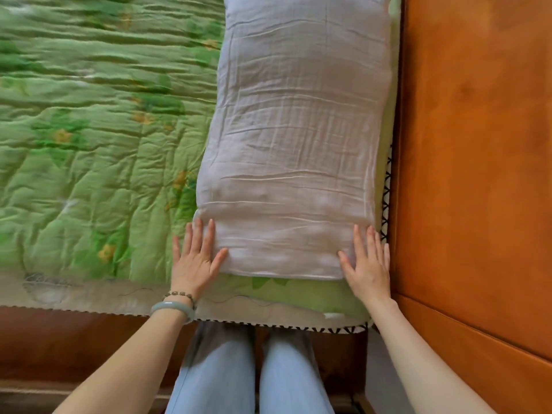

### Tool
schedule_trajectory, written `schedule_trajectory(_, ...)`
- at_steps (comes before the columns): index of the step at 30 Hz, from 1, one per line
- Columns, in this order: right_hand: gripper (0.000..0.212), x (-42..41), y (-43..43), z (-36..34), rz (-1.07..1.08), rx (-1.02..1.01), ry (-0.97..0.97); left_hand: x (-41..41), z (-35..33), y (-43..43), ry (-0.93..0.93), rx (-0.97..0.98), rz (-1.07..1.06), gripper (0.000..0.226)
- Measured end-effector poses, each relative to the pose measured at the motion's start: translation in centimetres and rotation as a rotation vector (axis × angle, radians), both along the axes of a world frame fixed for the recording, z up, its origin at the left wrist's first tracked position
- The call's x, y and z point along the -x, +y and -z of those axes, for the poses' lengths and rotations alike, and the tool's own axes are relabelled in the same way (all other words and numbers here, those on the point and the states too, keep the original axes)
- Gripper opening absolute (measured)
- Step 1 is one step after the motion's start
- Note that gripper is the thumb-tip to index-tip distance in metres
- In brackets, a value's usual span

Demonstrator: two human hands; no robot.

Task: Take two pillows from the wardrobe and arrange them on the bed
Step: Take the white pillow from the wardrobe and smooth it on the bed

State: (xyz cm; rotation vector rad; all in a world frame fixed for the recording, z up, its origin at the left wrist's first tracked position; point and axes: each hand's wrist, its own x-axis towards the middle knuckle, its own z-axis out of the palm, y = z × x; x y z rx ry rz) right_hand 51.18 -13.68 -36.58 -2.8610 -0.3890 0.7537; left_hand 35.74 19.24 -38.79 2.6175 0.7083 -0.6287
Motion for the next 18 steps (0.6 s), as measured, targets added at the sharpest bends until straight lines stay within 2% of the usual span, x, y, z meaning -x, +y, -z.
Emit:
schedule_trajectory(4, 0.073, -1.6, 3.1, -6.9, -0.020, -0.104, 0.017, -0.7, -5.3, -0.5, -0.082, 0.005, 0.102, 0.097)
schedule_trajectory(7, 0.077, -2.4, 6.5, -13.5, -0.026, -0.100, 0.089, -1.9, -10.7, -1.7, -0.199, 0.088, -0.005, 0.086)
schedule_trajectory(9, 0.080, -2.9, 8.6, -18.3, -0.010, -0.153, 0.203, -2.5, -14.0, -2.6, -0.274, 0.336, -0.230, 0.081)
schedule_trajectory(12, 0.082, -3.4, 11.0, -25.9, -0.029, -0.311, 0.311, -2.5, -19.6, -3.2, -0.290, 0.927, -0.675, 0.084)
schedule_trajectory(14, 0.083, -3.3, 12.4, -30.7, -0.106, -0.419, 0.304, -1.1, -23.5, -2.9, -0.463, 1.095, -0.826, 0.090)
schedule_trajectory(18, 0.083, -1.9, 15.5, -37.6, -0.318, -0.696, 0.234, 2.0, -30.8, -1.6, -0.921, 1.081, -0.899, 0.091)
